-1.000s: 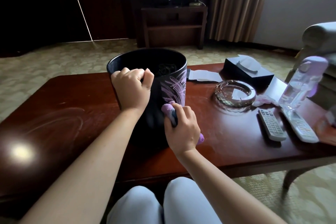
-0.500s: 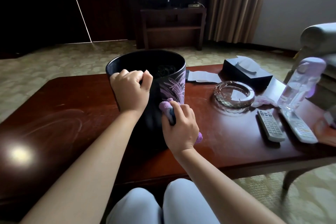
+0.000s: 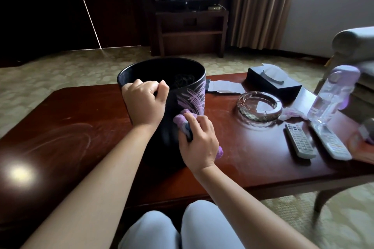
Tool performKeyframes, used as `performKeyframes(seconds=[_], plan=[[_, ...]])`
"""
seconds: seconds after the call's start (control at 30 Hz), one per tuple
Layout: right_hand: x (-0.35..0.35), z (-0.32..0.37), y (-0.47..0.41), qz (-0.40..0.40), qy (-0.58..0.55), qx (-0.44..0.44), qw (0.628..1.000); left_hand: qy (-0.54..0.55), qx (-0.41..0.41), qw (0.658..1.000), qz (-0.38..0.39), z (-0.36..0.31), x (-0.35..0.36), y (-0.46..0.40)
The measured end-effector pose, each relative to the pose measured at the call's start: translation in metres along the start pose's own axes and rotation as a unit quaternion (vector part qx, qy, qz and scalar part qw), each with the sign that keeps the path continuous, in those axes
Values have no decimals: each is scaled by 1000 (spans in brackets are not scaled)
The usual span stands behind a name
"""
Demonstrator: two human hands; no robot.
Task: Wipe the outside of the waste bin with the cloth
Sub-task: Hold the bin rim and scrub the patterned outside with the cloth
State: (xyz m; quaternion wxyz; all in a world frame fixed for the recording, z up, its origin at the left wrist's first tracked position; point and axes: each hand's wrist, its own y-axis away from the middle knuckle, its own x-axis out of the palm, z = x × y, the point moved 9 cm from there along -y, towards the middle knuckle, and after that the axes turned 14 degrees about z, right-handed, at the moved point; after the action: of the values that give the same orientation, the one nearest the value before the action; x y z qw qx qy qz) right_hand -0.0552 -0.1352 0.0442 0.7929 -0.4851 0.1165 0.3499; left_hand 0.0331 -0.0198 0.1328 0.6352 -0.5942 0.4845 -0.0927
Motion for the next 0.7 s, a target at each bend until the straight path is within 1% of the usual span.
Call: performKeyframes(seconds=[0.1,0.5,0.63,0.7], plan=[[2,1,0,6,16,-5,1000,-3,-3,1000,0,1,-1,0],[0,3,1,-9,40,-60,997,-4,0,1000,1,-2,-1,0],[3,-1,4,13,51,-30,998,-2,0,1000,2,-2,-2,0],[4,-6,7,12,34,-17,999,-4,2,1000,3,-2,-2,-1]])
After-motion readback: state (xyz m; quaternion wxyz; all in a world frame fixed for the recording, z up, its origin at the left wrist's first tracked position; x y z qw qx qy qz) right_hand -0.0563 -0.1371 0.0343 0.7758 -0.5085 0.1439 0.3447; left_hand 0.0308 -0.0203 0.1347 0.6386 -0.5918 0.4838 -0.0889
